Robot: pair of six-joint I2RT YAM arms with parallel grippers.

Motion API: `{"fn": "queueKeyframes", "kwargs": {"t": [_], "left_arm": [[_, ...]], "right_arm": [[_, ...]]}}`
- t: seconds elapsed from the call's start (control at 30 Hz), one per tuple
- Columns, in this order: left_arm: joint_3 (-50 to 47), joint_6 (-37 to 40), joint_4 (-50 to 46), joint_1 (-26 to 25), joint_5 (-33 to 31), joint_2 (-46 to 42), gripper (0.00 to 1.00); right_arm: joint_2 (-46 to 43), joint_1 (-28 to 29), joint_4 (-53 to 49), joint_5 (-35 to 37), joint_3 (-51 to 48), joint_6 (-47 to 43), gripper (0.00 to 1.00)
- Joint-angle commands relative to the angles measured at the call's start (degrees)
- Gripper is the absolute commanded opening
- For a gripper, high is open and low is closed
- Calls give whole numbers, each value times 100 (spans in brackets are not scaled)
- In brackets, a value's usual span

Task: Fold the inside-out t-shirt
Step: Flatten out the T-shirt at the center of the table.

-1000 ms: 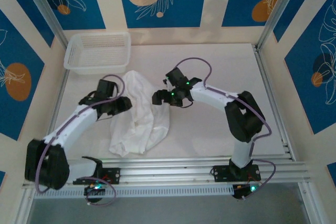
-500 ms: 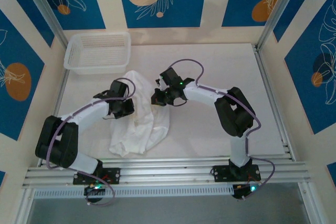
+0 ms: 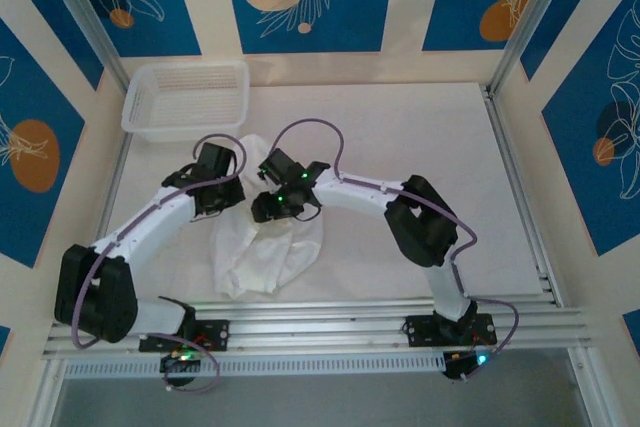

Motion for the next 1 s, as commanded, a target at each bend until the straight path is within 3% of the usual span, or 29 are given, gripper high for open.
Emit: {"fn": "queueKeyframes", "kwargs": {"t": [0.0,0.1,0.13,0.17,0.23,0.27,0.33,0.5,0.6,0.77,0.83,0.97], "left_arm": [[279,-124,-273,123,-219,-309,0],[429,-72,-392,196,-326,-460,0],[468,-55,-419,220,-368,-510,0],[492,-39,-420,237,-374,-555,0],[530,-12,-441,258,-342,-570,0],[548,7,-459,251,-295,-555,0],[542,35,-438,253,-159,-509,0],[452,55,-303,249,31,-339,0],[444,49,-349,253,-4,-340,0],[620,107,-460,266,-22,-575,0],[836,176,-539,298,9,-701,0],[1668,427,-821,389,132,-948,0]], "right_arm": [[-60,-145,-294,324,160,-160,37],[-233,-228,-458,588,126,-232,26],[-328,-278,-511,717,51,-204,27],[-448,-311,-506,843,-68,-200,35],[-683,-343,-448,1096,-341,-200,68],[-775,-355,-409,1160,-458,-217,76],[-799,-391,-402,1129,-567,-200,82],[-327,-375,-211,76,-369,-159,80],[77,-282,-269,-197,5,-113,66],[-191,-476,-40,-344,-79,149,0],[-792,-706,197,-381,-388,255,0],[-2471,-1197,237,212,-766,59,0]]}}
